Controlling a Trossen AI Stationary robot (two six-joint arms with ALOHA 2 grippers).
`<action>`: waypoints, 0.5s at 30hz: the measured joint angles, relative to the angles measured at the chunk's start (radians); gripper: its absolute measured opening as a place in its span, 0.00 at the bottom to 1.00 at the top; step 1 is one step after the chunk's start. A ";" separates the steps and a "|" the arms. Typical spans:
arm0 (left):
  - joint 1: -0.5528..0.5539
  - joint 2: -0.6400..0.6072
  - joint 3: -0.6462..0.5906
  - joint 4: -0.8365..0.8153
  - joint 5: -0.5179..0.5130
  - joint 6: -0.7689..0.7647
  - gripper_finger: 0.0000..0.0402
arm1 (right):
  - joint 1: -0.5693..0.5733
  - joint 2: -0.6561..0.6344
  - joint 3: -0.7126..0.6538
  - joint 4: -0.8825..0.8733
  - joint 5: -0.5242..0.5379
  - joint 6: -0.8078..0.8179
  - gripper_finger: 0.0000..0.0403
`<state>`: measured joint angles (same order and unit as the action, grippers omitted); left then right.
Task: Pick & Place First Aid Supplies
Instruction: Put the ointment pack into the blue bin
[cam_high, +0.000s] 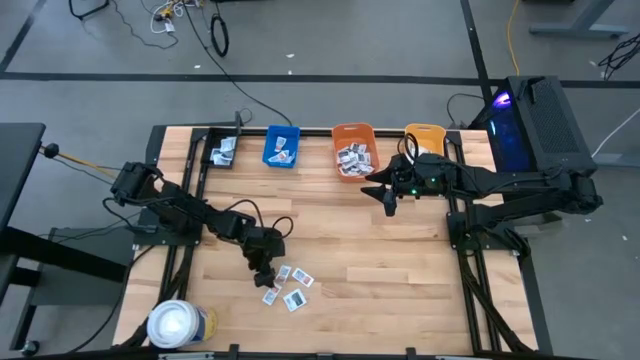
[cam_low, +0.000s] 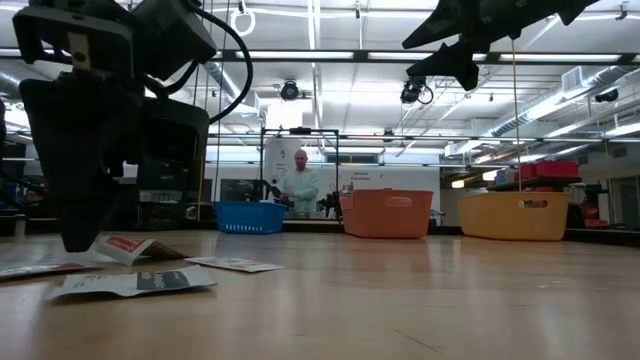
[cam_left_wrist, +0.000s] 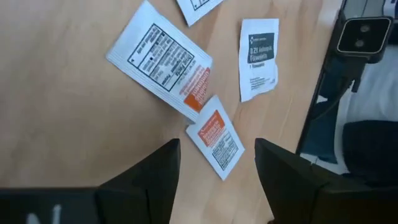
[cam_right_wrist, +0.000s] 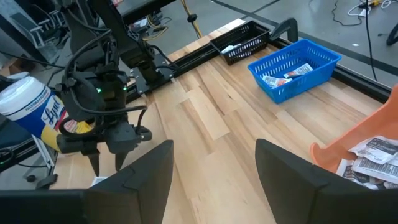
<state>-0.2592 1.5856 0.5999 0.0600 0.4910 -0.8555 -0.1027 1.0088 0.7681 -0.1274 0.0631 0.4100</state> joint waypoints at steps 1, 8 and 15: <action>0.000 0.000 0.000 0.000 0.000 -0.006 0.53 | 0.000 0.000 0.000 0.000 0.000 -0.001 0.57; 0.000 0.000 0.000 0.004 -0.058 -0.102 0.53 | 0.000 0.000 0.000 0.000 0.000 0.000 0.57; 0.000 0.000 0.000 0.009 -0.087 -0.208 0.53 | 0.000 0.000 0.000 0.000 0.000 -0.004 0.57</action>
<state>-0.2592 1.5856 0.5999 0.0688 0.4042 -1.0634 -0.1025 1.0088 0.7681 -0.1276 0.0631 0.4062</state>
